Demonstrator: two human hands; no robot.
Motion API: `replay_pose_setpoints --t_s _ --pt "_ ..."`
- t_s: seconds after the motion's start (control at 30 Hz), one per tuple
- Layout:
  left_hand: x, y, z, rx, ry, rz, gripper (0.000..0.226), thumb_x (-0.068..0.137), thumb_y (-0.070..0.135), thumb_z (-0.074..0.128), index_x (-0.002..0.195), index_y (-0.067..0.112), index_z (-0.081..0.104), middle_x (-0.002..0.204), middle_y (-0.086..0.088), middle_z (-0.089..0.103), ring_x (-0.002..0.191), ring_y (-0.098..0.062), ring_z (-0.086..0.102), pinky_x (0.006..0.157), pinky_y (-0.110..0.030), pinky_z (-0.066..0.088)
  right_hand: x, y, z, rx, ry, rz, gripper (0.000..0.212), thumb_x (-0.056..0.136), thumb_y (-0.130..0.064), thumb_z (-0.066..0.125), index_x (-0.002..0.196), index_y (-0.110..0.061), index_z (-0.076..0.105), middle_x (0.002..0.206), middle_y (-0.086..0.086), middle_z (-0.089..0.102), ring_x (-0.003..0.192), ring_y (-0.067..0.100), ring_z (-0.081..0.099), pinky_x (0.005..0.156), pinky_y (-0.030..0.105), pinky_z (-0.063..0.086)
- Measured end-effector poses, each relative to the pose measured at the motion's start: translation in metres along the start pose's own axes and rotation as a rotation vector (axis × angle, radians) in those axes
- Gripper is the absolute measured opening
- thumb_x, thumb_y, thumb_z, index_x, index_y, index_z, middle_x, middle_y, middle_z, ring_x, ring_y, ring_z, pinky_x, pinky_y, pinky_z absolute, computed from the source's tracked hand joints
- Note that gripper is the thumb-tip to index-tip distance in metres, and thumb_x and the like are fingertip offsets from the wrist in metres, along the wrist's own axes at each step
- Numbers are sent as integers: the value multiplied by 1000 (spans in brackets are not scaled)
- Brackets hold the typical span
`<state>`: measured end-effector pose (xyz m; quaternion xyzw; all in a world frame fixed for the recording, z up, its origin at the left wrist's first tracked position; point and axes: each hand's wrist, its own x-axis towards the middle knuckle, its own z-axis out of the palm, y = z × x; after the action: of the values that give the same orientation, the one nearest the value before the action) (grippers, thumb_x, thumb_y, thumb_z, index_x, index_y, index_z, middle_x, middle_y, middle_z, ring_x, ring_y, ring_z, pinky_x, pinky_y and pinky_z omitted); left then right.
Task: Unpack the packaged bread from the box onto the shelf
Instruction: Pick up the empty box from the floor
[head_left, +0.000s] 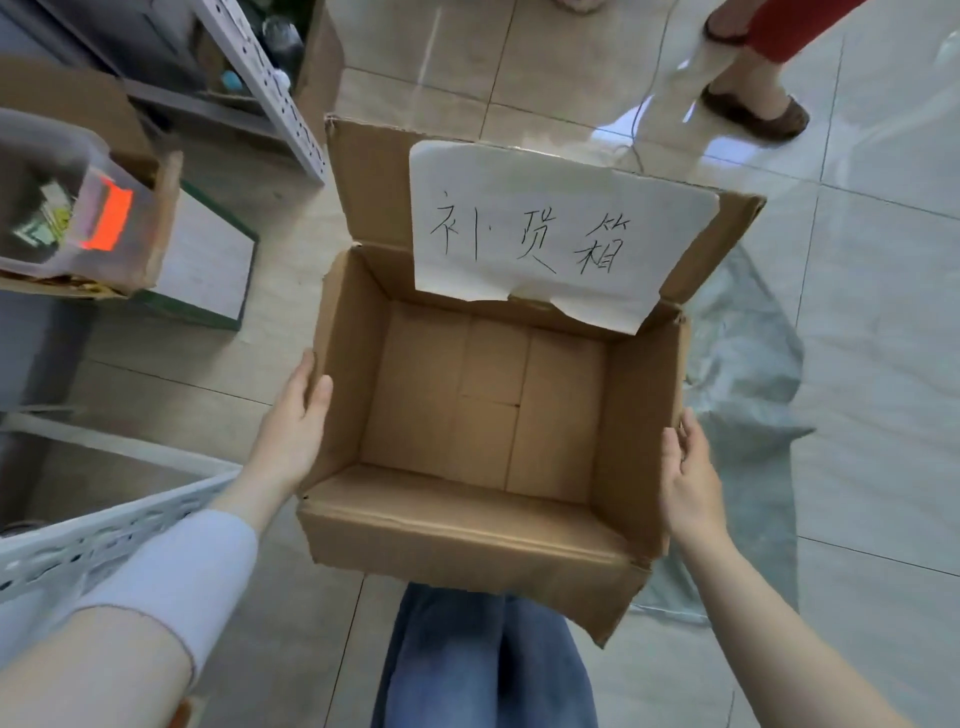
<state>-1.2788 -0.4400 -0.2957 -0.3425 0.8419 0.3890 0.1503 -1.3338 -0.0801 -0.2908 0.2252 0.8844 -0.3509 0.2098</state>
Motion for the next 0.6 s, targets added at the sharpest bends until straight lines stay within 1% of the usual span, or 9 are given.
replay_pose_setpoints --t_s 0.07,0.13,0.23,0.33,0.4,0.6 --pt "2 -8 5 -27 14 38 49 99 36 29 147 25 20 153 4 26 140 -17 26 105 -23 18 9 6 7 9 2 69 47 101 -29 31 144 -11 29 149 8 36 137 25 33 109 29 24" --pt "5 -11 8 23 22 23 48 100 34 29 146 22 23 150 -2 33 136 -24 34 105 -28 26 15 7 11 -39 18 109 44 101 -26 30 140 -6 36 145 14 42 134 32 37 107 33 28" --pt "2 -11 12 101 40 -22 42 100 26 30 139 10 36 138 -16 48 124 -36 45 98 -35 36 14 6 12 -87 51 98 40 101 -23 30 134 -4 44 136 20 50 125 39 43 100 38 32" --pt "-13 -15 11 86 83 -47 39 100 21 31 134 7 42 130 -22 53 118 -41 48 96 -40 37 2 6 4 -104 60 65 40 101 -22 30 134 -4 45 135 21 51 125 40 43 101 38 32" --pt "-34 -17 9 52 120 -78 38 100 21 31 134 8 43 130 -21 54 119 -40 48 97 -41 38 -11 6 -7 -113 57 40 40 101 -22 31 134 -4 45 135 20 51 125 39 43 101 37 32" --pt "-136 -18 6 -110 266 -113 38 100 20 32 133 5 44 131 -19 54 120 -34 49 97 -36 36 -63 7 -55 -133 29 -79 40 101 -21 32 134 -4 46 136 20 51 127 36 44 104 35 31"
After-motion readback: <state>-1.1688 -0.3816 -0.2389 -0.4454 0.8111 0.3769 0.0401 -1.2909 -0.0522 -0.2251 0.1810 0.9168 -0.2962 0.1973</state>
